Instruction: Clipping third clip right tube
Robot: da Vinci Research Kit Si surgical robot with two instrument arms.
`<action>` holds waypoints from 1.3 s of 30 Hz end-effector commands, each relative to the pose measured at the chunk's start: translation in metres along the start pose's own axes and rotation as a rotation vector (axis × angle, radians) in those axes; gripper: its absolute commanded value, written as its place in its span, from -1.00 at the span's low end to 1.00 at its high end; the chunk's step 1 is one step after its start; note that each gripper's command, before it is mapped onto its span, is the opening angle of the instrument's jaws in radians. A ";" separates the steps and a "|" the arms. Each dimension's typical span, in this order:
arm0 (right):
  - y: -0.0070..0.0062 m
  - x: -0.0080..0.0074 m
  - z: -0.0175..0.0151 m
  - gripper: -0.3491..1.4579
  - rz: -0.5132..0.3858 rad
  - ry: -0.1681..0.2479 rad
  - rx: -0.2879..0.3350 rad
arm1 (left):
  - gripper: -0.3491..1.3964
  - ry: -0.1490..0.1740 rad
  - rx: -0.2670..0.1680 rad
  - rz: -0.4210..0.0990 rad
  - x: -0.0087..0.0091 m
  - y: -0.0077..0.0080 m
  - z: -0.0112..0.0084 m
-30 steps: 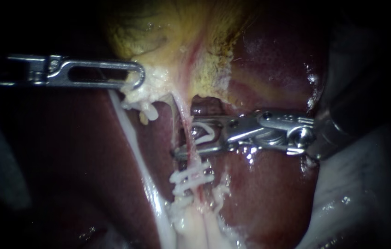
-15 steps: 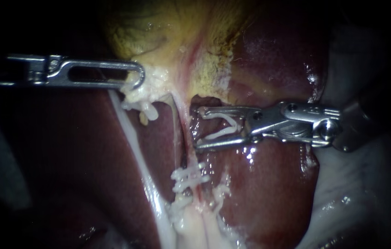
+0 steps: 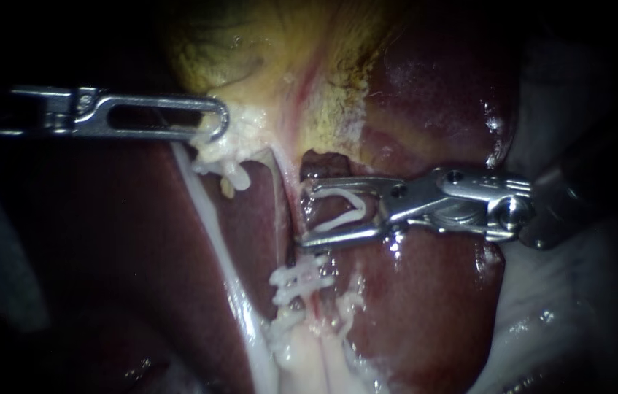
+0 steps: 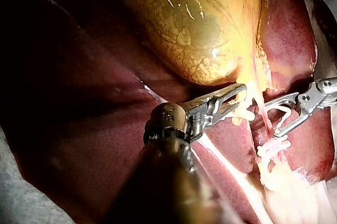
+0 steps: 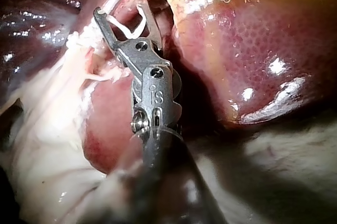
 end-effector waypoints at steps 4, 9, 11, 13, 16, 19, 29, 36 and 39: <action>-0.0005 0.0001 0.0005 -0.08 0.027 0.006 0.018 | -1.00 0.000 0.000 0.000 0.0000 0.0000 0.0000; -0.0007 0.0004 0.0015 -0.08 0.036 0.023 0.029 | -1.00 0.000 0.000 0.000 0.0000 0.0000 0.0000; -0.0007 0.0005 0.0019 -0.08 0.042 0.029 0.029 | -1.00 0.000 0.000 0.000 0.0000 0.0000 0.0000; -0.0006 0.0006 0.0022 -0.08 0.048 0.032 0.029 | -1.00 0.000 0.000 0.000 0.0000 0.0000 0.0000; -0.0006 0.0007 0.0027 -0.08 0.054 0.038 0.031 | -1.00 0.000 0.000 0.000 0.0000 0.0000 0.0000; -0.0006 0.0009 0.0031 -0.09 0.071 0.046 0.036 | -1.00 0.000 0.000 0.000 0.0000 0.0000 0.0000; -0.0011 0.0012 0.0044 -0.12 0.100 0.059 0.080 | -1.00 0.000 -0.001 0.000 0.0000 0.0000 0.0001; -0.0010 0.0015 0.0044 -0.24 0.133 0.068 0.041 | -1.00 0.000 -0.001 0.000 0.0000 -0.0001 0.0000; -0.0009 0.0018 0.0040 -0.59 0.160 0.075 0.014 | -1.00 0.000 -0.001 0.000 0.0000 -0.0001 0.0000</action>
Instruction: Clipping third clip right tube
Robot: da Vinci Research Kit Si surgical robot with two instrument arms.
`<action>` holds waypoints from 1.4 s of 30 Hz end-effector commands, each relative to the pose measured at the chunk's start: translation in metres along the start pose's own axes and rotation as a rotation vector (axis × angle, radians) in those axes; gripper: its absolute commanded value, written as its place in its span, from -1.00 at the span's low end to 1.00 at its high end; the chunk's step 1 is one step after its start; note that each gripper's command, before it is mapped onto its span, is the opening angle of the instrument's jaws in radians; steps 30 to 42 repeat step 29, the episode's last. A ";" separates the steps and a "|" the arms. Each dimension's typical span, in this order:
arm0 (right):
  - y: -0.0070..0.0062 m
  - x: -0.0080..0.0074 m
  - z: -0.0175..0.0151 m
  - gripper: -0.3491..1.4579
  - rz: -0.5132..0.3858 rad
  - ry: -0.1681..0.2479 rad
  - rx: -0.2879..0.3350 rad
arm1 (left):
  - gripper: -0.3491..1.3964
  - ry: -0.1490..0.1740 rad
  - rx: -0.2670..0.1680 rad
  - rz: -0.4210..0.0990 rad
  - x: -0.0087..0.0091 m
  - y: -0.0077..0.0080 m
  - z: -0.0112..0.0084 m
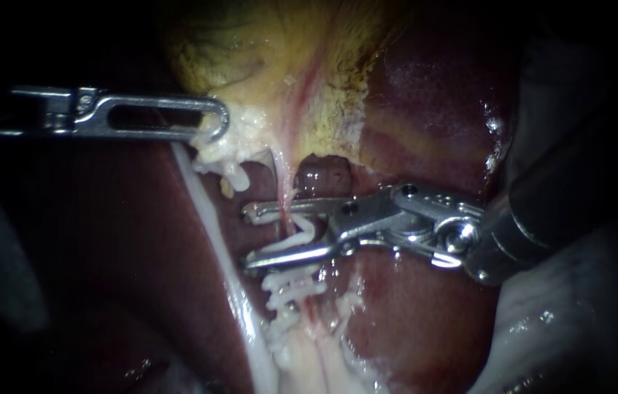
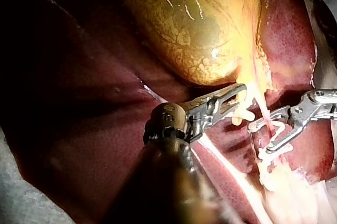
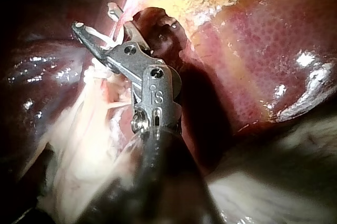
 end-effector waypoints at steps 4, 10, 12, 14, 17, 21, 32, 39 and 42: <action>-0.0002 0.0002 -0.0006 -1.00 0.083 0.007 -0.035 | -1.00 0.000 0.000 0.000 0.0000 0.0000 0.0000; -0.0003 0.0002 -0.0010 -1.00 0.084 -0.023 -0.048 | -1.00 0.000 0.000 0.000 0.0000 0.0000 0.0000; -0.0003 0.0002 -0.0010 -1.00 0.084 -0.023 -0.047 | -1.00 0.000 0.000 0.000 0.0000 0.0000 0.0000; -0.0003 0.0001 -0.0010 -1.00 0.083 -0.022 -0.050 | -1.00 0.000 0.000 0.000 0.0000 0.0000 0.0000; -0.0003 0.0001 -0.0010 -1.00 0.083 -0.023 -0.050 | -1.00 0.000 0.000 0.000 0.0000 0.0000 0.0000; -0.0003 0.0001 -0.0010 -1.00 0.083 -0.024 -0.047 | -1.00 0.000 0.000 0.000 0.0000 0.0000 0.0000; -0.0002 0.0001 -0.0011 -1.00 0.089 -0.023 -0.048 | -1.00 0.000 0.000 0.000 0.0000 0.0000 0.0000; -0.0002 0.0001 -0.0011 -1.00 0.089 -0.023 -0.048 | -1.00 0.000 0.000 0.000 0.0000 0.0000 0.0000; -0.0002 0.0001 -0.0011 -1.00 0.089 -0.023 -0.048 | -1.00 0.000 0.000 0.000 0.0000 0.0000 0.0000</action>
